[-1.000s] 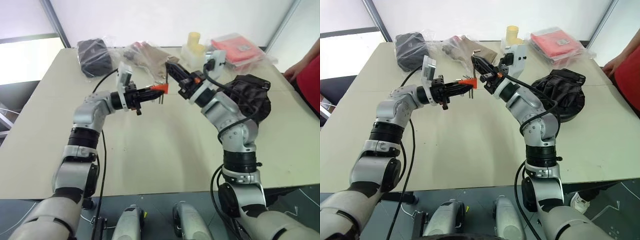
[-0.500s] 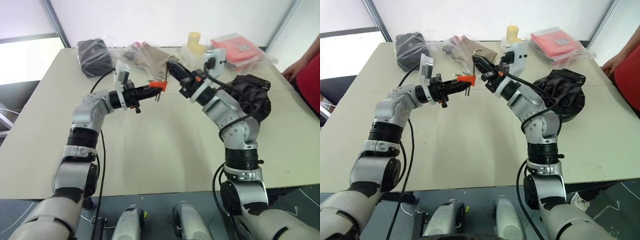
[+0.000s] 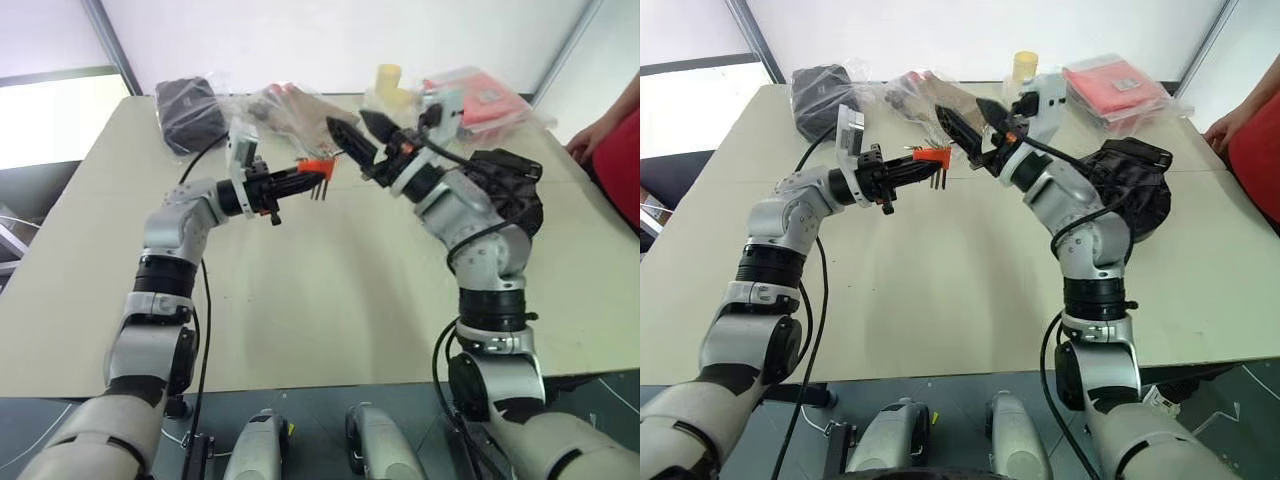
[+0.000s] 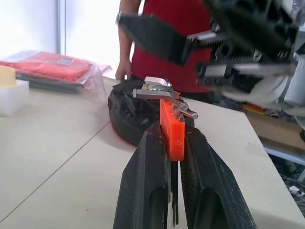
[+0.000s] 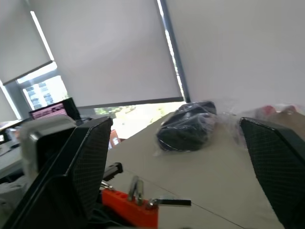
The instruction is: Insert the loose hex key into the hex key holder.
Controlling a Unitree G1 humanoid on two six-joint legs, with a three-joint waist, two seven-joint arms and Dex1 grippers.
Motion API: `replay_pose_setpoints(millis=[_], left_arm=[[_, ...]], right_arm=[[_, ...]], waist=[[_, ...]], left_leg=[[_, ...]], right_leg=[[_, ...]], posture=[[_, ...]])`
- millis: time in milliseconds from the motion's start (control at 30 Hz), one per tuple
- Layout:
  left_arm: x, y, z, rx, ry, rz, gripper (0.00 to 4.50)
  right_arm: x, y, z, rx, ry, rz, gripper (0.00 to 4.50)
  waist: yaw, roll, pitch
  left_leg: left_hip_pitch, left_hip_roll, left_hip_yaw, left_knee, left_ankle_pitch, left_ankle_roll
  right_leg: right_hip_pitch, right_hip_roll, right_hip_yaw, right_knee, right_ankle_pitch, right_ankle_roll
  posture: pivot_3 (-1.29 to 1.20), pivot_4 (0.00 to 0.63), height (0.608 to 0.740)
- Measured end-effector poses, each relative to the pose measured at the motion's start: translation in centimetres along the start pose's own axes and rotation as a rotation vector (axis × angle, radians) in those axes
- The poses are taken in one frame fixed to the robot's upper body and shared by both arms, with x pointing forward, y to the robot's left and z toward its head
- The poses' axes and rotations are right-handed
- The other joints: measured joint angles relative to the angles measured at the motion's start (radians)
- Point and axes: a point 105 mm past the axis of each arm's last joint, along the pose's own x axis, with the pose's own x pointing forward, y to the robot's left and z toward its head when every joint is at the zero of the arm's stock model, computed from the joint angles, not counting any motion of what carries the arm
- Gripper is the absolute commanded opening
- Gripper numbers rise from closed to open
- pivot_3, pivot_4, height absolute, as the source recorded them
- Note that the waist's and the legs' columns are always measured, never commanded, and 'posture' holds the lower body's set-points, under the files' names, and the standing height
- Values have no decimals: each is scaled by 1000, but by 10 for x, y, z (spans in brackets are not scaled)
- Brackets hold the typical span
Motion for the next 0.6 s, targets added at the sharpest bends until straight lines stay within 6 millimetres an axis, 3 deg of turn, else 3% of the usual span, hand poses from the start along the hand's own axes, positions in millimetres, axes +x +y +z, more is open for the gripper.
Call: replay_pose_setpoints(millis=[133, 267, 333, 467, 600], left_arm=[[-19, 4, -20, -78, 45, 64, 0], [-30, -5, -35, -244, 51, 117, 0], [-43, -11, -55, -398, 81, 168, 0], [-53, -24, -77, -638, 108, 224, 0], [-57, -32, -91, -712, 159, 273, 0]], right_arm=[[-23, 14, 7, -171, 102, 148, 4393], [-38, 22, -20, -260, 271, 239, 4393], [-47, 21, -33, -293, 338, 261, 4393], [-47, 25, -44, -311, 350, 286, 4393], [-44, 27, -51, -301, 335, 286, 4393]], waist=[[-3, 0, 0], [-8, 0, 0], [-8, 0, 0], [-2, -1, 1], [3, -1, 1]], left_leg=[[0, 0, 0, -1, 0, 1], [0, 1, 1, -1, -1, 1], [0, 1, 1, -1, -1, 2], [0, 2, 0, 1, -1, 1], [1, 2, 0, 1, -1, 1]], right_leg=[[0, 1, 0, -2, 0, 0], [0, 1, 0, -2, 0, 0], [0, 1, 1, -2, 0, 0], [1, 0, 0, -1, 0, 0], [2, 0, 0, -2, 0, 0]], posture=[[0, 150, 740], [0, 150, 740], [0, 150, 740], [0, 150, 740], [0, 150, 740]])
